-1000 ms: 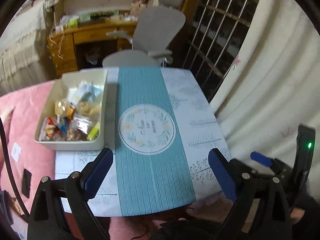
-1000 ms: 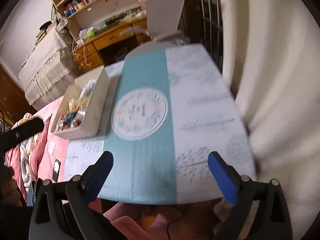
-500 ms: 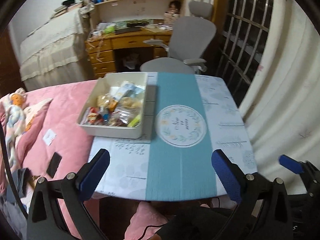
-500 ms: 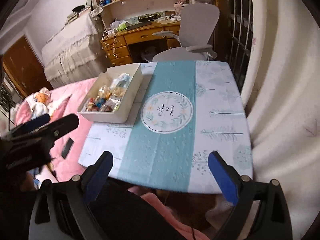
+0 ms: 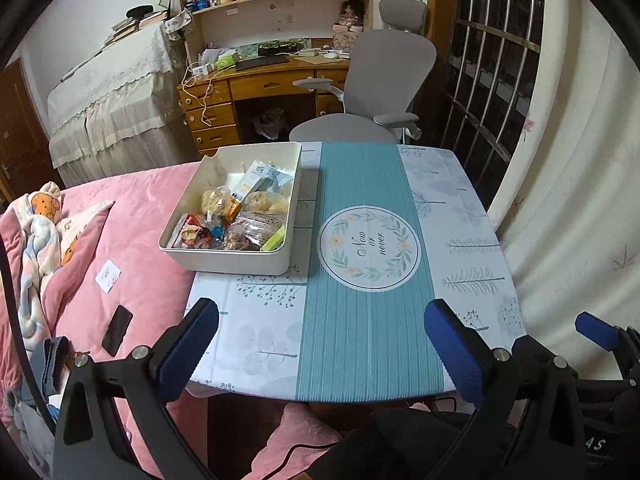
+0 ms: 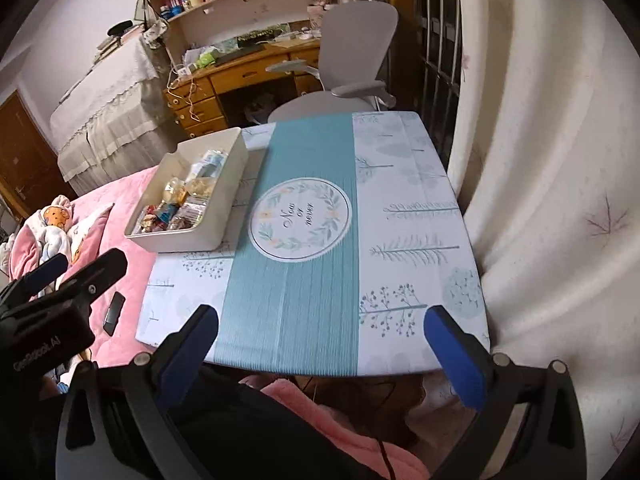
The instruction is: Organize snacks
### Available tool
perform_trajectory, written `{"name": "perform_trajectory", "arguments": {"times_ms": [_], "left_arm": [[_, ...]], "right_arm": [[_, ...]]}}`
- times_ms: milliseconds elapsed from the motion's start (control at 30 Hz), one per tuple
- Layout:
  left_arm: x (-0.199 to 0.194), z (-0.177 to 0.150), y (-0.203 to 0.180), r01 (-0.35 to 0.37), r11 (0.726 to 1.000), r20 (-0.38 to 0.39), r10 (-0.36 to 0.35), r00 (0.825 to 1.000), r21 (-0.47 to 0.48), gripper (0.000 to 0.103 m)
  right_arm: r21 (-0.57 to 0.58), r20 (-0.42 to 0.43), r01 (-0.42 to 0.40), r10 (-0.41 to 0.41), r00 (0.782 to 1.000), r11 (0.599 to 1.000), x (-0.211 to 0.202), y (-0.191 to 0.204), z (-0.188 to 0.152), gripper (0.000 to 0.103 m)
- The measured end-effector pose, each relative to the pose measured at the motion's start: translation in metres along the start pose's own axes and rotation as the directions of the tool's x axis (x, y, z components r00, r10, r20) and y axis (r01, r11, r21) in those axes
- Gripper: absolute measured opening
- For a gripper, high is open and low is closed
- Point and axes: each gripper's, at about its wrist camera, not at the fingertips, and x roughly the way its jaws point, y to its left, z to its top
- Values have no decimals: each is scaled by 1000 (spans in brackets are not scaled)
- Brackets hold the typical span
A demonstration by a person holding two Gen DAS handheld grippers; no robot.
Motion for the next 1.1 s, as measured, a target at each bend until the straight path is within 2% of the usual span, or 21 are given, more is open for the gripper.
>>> {"name": "perform_trajectory", "arguments": {"times_ms": [133,1100], "left_arm": [[3,1,-8,1,1000,-4,-1,1000,22,102],[17,5,-15,-4,1000,-50,5,999,23,102]], "right_arm": [[-8,17,3,-3,1000,1000,-1,-2,1,103],[22,-57,-4,5,998,1000,21,-23,9,103]]}}
